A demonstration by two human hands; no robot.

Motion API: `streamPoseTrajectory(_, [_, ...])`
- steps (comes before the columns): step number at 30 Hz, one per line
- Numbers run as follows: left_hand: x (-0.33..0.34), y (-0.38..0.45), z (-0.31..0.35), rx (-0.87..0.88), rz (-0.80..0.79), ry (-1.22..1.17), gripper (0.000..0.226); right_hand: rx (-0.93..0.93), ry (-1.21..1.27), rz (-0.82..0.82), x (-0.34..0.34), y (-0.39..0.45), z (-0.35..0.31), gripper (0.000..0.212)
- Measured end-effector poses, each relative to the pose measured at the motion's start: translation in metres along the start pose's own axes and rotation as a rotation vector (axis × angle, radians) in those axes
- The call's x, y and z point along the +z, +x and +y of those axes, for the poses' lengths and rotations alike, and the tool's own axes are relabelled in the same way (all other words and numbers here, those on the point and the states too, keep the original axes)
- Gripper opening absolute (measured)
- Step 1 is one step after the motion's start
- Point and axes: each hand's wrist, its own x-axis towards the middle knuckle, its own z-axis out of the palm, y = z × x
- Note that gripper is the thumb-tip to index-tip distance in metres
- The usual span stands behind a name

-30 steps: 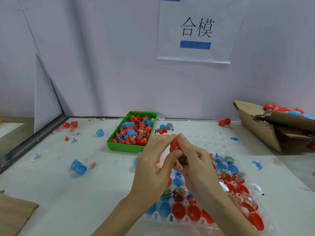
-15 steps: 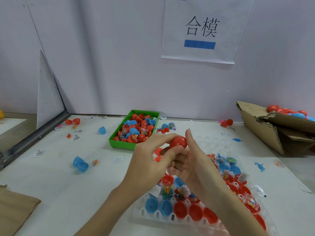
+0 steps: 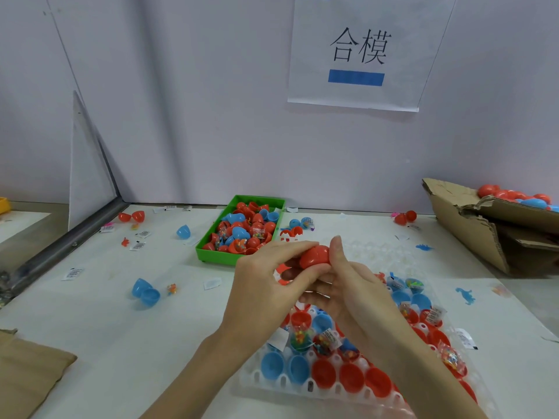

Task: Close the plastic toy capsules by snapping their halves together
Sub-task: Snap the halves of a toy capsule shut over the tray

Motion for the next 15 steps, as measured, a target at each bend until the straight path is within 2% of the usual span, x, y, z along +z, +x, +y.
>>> streamPoseTrajectory(7, [0.0013,-0.0032,-0.0054,0.106,0.028,0.183,0.041,-0.044,-0.149,0.067,-0.0006,0.0031,0.0087,0.067])
streamPoseTrajectory(15, [-0.0001,-0.0012,-0.0041,0.132,0.009,0.085,0.043,0.0,-0.087,-0.008,-0.0071,0.0051,0.005,0.061])
